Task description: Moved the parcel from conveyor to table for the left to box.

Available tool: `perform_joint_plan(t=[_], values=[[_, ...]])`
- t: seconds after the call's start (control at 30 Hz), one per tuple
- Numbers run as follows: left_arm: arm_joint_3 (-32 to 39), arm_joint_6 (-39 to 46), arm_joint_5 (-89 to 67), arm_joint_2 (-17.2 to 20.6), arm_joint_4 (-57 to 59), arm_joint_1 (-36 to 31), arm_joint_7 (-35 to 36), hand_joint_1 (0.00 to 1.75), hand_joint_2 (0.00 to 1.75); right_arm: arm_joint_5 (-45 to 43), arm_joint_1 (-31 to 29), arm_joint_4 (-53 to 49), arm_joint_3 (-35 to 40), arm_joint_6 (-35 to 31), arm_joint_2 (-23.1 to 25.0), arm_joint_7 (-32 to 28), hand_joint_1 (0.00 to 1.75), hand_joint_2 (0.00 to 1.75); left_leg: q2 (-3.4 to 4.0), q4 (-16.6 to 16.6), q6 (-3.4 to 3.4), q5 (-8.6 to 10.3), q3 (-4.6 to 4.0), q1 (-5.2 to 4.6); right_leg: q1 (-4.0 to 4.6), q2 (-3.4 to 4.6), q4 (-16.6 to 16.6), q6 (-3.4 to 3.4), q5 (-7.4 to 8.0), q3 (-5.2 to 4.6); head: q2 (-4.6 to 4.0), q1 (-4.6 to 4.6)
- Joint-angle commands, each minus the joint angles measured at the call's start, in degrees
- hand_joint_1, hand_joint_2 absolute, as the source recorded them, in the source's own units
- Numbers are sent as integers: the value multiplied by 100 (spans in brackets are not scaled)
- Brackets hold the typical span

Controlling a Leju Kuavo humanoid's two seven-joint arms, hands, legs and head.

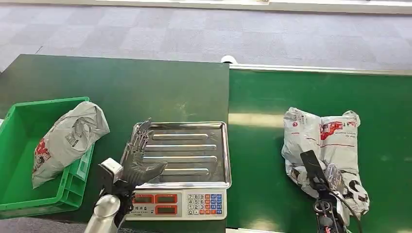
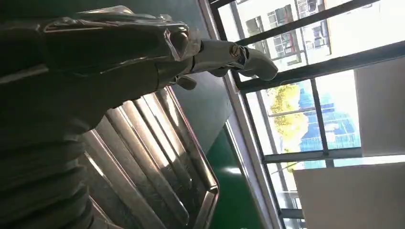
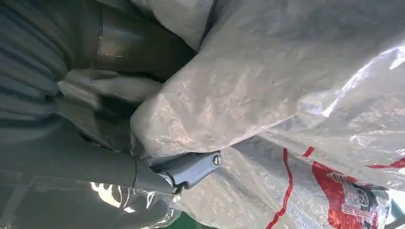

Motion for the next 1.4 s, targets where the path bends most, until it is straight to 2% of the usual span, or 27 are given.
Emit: perform_joint_plan(t=[0.03, 0.8, 0.83, 0.87, 0.9, 0.93, 0.97, 1.0, 1.03, 1.07, 1.13, 1.23, 1.4], values=[[-19, -9, -2, 101, 123, -38, 21, 0, 175, -8, -66, 188, -177, 30, 54, -12, 171, 175, 6, -7, 8, 6, -2, -1, 2, 1, -6, -13, 8, -4, 0, 2], [-19, -9, -2, 101, 123, -38, 21, 0, 175, -8, -66, 188, -177, 30, 54, -12, 171, 175, 2, -2, 5, 4, 2, -1, 1, -2, -2, -8, 4, 2, 0, 2], [-19, -9, -2, 101, 123, -38, 21, 0, 175, -8, -66, 188, -177, 30, 54, -12, 145, 175, 2, -2, 4, 2, 4, -1, 0, -2, -1, -6, 2, 4, 0, 2], [-148, -41, -23, 149, 418, -299, -28, 0, 175, -2048, 708, -2692, 2703, -2191, -480, -2892, 145, 175, 2, -3, 7, 5, 1, -1, 2, -2, -3, -11, 6, 1, 0, 2], [-176, -9, -11, 145, 563, -409, -62, 0, 175, -939, 599, -4852, 3246, -1201, -156, -1692, 145, 175, -21, 1, 7, 7, -11, -8, -6, -25, 5, -5, -2, -4, 0, 2], [-203, 14, 17, 144, 673, -486, -91, 0, 175, -433, 354, -6004, 3462, -524, 47, -1013, 148, 175, 0, 8, 9, 8, -24, -10, -7, -6, 15, -10, 4, -27, 0, 0], [-212, 22, 30, 144, 715, -503, -101, 0, 175, -363, 236, -6024, 3600, -410, 78, -959, 145, 175, 51, 32, 10, 3, -47, -20, -16, 43, 51, -18, 9, -88, 0, 4], [-216, 27, 39, 143, 735, -499, -111, 0, 175, -356, 202, -5908, 3663, -398, 87, -970, 145, 175, 77, 42, 9, -2, -65, -35, -32, 74, 73, -11, 13, -101, 0, 9], [-222, 32, 47, 147, 739, -489, -121, 0, 175, -408, 247, -5750, 3678, -551, 52, -1116, 145, 175, 39, 24, 26, 17, -84, -44, -37, 30, 63, -7, 14, -81, 0, 0], [-228, 35, 50, 152, 730, -478, -126, 0, 175, -486, 285, -5611, 3669, -692, 5, -1249, 145, 175, 42, 22, 22, 22, -89, -35, -26, 39, 59, -14, 19, -97, 0, 0], [-239, 41, 50, 162, 698, -456, -126, 0, 175, -626, 347, -5391, 3603, -884, -57, -1506, 145, 175, 112, -5, 4, 27, -37, -9, -5, 100, 23, -28, 46, -89, 0, -2], [-245, 45, 50, 169, 681, -451, -126, 0, 175, -661, 384, -5338, 3548, -930, -64, -1612, 145, 175, 47, -2, -1, 36, -41, -5, -5, 45, 25, -25, 36, -84, 0, -4], [-245, 45, 50, 169, 681, -451, -126, 0, 175, -661, 384, -5338, 3548, -930, -64, -1612, 145, 175, 48, -1, 0, 38, -49, -6, -4, 44, 24, -22, 40, -78, 0, 2]])
